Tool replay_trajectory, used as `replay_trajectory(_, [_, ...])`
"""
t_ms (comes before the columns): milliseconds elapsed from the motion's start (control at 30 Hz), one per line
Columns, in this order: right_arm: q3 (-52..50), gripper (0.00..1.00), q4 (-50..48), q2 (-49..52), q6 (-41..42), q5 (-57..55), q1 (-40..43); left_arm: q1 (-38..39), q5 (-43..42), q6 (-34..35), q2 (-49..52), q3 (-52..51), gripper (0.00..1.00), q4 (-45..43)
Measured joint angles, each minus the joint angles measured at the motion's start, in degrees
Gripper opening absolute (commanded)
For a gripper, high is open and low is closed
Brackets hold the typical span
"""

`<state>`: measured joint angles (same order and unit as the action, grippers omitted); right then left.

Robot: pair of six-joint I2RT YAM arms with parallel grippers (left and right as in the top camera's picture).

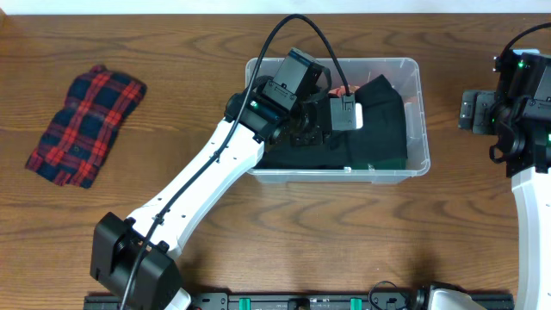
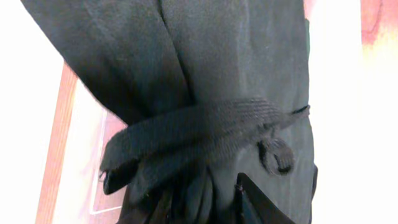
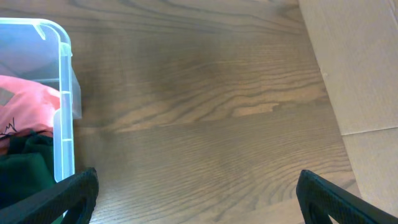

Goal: Pack container
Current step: 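Lower the black garment into the bin and open the left gripper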

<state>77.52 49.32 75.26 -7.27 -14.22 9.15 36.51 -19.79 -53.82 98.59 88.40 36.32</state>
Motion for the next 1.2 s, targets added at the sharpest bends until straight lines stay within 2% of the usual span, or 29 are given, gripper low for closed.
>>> replay_trajectory(200, [-0.02,0.99,0.0,0.0,0.0,0.0,0.0,0.04,-1.14,0.0,0.0,0.0,0.33,-0.35])
replay_trajectory(433, [-0.02,0.99,0.0,0.0,0.0,0.0,0.0,0.04,-0.11,0.37,0.0,0.0,0.63,-5.18])
replay_trajectory(667, [-0.02,0.99,-0.02,0.0,0.0,0.0,0.0,0.09,8.31,7.26,0.0,0.02,0.65,-17.29])
replay_trajectory(700, [-0.02,0.99,-0.02,0.0,0.0,0.0,0.0,0.09,9.42,8.74,0.0,0.02,0.59,-18.18])
replay_trajectory(800, [-0.02,0.99,-0.02,0.0,0.0,0.0,0.0,0.09,11.28,13.22,0.0,0.02,0.27,-18.86])
replay_trajectory(900, [0.0,0.99,-0.02,0.0,0.0,0.0,0.0,0.09,12.59,16.55,0.0,0.02,0.13,-18.45])
replay_trajectory(1200, [-0.02,0.99,-0.02,0.0,0.0,0.0,0.0,0.02,15.63,20.96,1.73,0.02,0.06,-19.15])
